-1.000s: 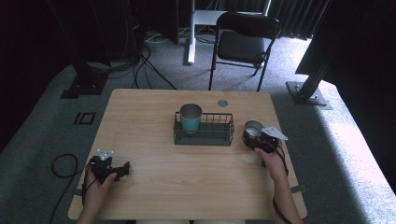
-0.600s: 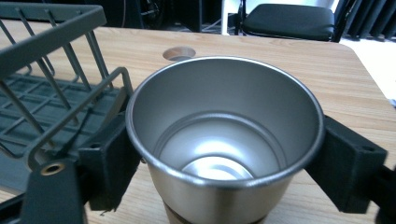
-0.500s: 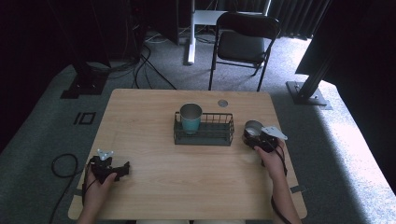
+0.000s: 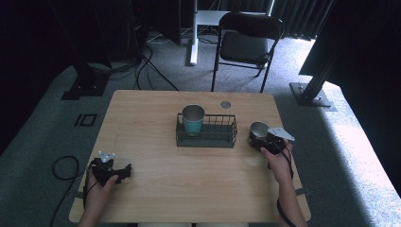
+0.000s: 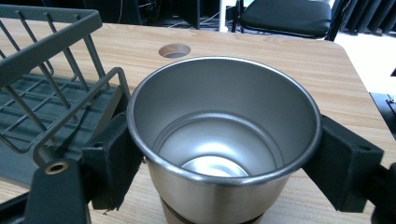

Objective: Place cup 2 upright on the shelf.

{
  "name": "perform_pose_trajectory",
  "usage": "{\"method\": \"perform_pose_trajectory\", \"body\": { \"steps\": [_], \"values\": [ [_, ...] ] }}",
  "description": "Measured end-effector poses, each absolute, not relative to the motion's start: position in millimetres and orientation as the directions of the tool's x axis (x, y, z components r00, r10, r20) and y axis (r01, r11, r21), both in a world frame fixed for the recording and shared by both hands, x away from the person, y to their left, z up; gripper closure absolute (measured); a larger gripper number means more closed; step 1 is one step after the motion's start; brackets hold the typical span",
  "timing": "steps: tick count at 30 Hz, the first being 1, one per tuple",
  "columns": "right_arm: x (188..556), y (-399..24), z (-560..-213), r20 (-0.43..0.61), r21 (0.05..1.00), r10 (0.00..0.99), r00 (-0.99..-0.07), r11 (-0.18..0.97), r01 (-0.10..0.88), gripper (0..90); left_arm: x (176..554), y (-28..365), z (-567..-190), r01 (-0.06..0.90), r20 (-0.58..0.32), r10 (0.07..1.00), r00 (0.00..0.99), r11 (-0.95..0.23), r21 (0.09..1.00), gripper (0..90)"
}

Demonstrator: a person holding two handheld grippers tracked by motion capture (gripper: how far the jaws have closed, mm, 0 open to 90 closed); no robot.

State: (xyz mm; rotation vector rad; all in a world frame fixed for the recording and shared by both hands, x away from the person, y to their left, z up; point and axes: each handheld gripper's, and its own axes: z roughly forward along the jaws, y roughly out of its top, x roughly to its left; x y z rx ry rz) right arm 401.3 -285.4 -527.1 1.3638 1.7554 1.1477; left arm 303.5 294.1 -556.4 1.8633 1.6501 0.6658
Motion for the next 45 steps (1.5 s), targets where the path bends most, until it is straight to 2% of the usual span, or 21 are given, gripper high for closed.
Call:
{"method": "perform_pose_trajectory", "body": {
  "steps": [9, 25, 45],
  "values": [
    [400.8, -288.4, -509.9, 0.079, 0.904, 0.960, -0.268, 0.044, 0.426, 18.0, 303.5, 294.1, -556.3, 0.716, 0.002, 0.993, 0.120, -0.088, 0.692, 2.6],
    [403.8, -274.4, -470.3, 0.041, 0.919, 0.953, -0.299, 0.081, 0.386, 18.1, 303.5, 294.1, -556.4, 0.716, 0.002, 0.993, 0.120, -0.088, 0.692, 2.6],
    [410.3, -233.1, -423.6, 0.029, 0.935, 0.919, -0.393, 0.114, 0.335, 18.1, 303.5, 294.1, -556.3, 0.716, 0.002, 0.993, 0.121, -0.088, 0.692, 2.6]
  ]
}}
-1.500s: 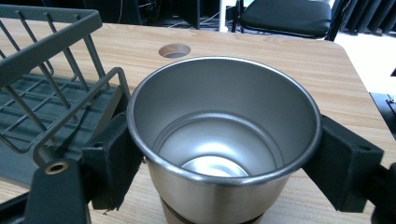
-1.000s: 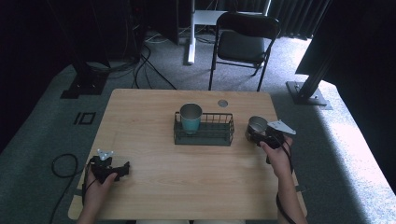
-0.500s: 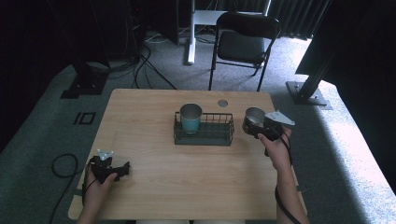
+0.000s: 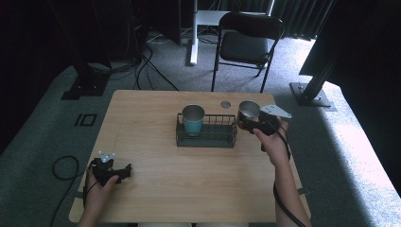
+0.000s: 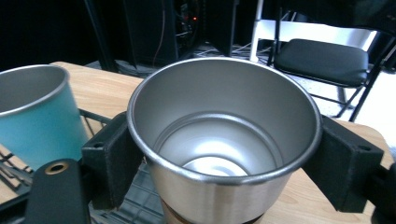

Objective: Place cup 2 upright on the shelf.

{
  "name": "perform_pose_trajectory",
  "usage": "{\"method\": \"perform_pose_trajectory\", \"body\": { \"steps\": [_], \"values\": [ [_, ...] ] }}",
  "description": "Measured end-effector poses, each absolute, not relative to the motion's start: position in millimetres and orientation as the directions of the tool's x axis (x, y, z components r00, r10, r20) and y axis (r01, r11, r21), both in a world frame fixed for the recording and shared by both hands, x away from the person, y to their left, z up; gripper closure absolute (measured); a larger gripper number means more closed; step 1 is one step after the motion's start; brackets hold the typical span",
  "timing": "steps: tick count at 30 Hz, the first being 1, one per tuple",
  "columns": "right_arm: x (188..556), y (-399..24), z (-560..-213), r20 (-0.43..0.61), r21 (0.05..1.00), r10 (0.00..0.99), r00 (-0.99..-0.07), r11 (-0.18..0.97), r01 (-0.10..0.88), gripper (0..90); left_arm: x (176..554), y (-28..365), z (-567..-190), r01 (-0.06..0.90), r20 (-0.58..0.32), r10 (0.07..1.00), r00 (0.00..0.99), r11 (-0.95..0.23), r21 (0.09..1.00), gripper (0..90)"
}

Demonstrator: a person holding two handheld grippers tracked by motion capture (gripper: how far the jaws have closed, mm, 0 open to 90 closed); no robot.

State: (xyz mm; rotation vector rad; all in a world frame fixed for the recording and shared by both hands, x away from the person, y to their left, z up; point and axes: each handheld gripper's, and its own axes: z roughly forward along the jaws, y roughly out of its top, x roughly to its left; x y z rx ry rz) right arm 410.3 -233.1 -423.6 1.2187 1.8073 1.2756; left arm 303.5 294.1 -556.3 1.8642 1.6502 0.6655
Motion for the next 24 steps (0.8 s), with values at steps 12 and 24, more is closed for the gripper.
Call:
{"method": "perform_pose_trajectory", "body": {
  "steps": [12, 24],
  "values": [
    [414.3, -199.8, -415.7, 0.037, 0.939, 0.894, -0.446, 0.122, 0.322, 18.1, 303.5, 294.1, -556.4, 0.716, 0.002, 0.993, 0.120, -0.088, 0.692, 2.6],
    [418.7, -171.4, -426.4, 0.031, 0.931, 0.871, -0.491, 0.153, 0.331, 18.1, 303.5, 294.1, -556.4, 0.716, 0.002, 0.993, 0.121, -0.088, 0.692, 2.6]
  ]
}}
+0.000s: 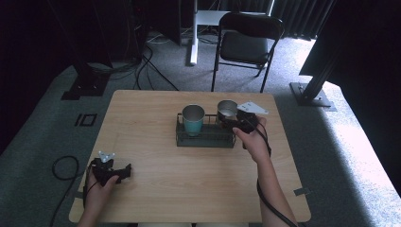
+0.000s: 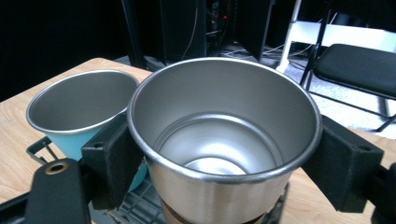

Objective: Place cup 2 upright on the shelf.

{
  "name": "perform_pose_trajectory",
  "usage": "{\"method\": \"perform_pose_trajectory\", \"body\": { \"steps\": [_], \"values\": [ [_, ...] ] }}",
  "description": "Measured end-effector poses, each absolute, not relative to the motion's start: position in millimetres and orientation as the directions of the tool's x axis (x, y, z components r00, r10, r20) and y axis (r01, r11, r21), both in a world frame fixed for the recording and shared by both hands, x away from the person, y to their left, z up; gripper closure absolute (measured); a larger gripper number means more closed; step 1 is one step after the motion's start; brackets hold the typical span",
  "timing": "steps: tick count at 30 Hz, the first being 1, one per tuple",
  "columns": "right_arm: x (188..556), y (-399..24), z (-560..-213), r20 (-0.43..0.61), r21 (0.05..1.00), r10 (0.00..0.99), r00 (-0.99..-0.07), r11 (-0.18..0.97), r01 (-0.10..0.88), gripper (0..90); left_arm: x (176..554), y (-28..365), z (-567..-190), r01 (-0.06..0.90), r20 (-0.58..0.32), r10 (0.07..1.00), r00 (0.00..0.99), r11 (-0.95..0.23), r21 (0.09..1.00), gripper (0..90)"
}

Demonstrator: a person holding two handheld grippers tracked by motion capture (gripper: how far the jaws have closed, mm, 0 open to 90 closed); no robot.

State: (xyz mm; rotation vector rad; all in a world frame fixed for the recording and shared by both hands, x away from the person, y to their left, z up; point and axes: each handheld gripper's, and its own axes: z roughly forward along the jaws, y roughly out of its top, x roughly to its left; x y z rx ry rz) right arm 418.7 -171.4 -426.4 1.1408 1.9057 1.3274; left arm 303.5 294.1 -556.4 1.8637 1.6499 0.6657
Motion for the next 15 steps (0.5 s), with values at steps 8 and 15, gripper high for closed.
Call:
{"method": "perform_pose_trajectory", "body": {
  "steps": [8, 15],
  "values": [
    [422.0, -158.7, -440.2, 0.038, 0.921, 0.863, -0.504, 0.165, 0.352, 18.1, 303.5, 294.1, -556.4, 0.716, 0.002, 0.993, 0.120, -0.088, 0.692, 2.6],
    [425.4, -153.6, -453.9, 0.028, 0.908, 0.865, -0.501, 0.187, 0.374, 18.1, 303.4, 294.0, -556.4, 0.716, 0.002, 0.992, 0.127, -0.093, 0.692, 2.7]
  ]
}}
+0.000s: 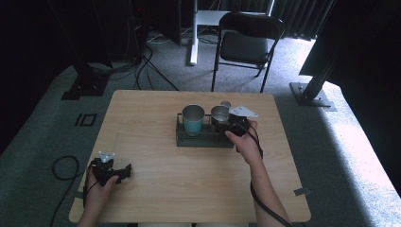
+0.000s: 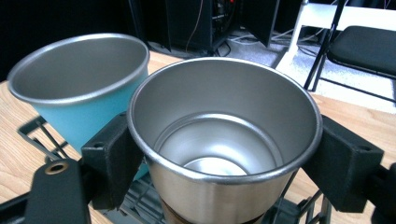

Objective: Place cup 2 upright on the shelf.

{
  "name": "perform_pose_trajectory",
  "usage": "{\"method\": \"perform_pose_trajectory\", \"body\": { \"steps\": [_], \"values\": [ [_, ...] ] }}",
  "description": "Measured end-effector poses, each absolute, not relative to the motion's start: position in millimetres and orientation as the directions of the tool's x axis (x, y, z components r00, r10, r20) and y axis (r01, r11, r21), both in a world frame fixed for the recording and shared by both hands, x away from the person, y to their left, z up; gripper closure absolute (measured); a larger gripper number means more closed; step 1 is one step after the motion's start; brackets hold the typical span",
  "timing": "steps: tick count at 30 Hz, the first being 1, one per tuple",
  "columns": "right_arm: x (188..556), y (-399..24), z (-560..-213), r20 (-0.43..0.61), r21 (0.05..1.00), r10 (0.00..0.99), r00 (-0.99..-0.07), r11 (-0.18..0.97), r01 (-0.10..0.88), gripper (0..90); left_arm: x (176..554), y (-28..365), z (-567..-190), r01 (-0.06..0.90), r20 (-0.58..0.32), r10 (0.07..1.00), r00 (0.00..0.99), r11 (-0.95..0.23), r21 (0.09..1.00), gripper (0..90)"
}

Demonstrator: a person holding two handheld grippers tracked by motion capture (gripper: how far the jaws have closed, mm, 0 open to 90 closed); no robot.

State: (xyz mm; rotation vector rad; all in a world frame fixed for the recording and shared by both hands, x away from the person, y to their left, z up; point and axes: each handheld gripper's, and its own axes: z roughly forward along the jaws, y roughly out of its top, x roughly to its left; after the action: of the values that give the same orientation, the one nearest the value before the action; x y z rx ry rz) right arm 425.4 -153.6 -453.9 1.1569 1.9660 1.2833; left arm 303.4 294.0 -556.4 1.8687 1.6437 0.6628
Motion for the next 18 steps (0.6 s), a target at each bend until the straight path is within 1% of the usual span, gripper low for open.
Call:
{"method": "perform_pose_trajectory", "body": {
  "steps": [8, 11, 18],
  "values": [
    [427.5, -149.6, -465.8, 0.040, 0.898, 0.867, -0.497, 0.187, 0.398, 18.0, 303.4, 294.0, -556.3, 0.716, 0.003, 0.992, 0.127, -0.094, 0.692, 2.7],
    [429.5, -147.6, -470.8, 0.022, 0.890, 0.869, -0.495, 0.208, 0.405, 18.1, 303.4, 294.0, -556.4, 0.716, 0.002, 0.992, 0.127, -0.093, 0.692, 2.7],
    [431.8, -146.2, -476.5, 0.019, 0.886, 0.872, -0.488, 0.211, 0.413, 18.1, 303.4, 294.0, -556.4, 0.716, 0.002, 0.992, 0.127, -0.093, 0.692, 2.6]
  ]
}}
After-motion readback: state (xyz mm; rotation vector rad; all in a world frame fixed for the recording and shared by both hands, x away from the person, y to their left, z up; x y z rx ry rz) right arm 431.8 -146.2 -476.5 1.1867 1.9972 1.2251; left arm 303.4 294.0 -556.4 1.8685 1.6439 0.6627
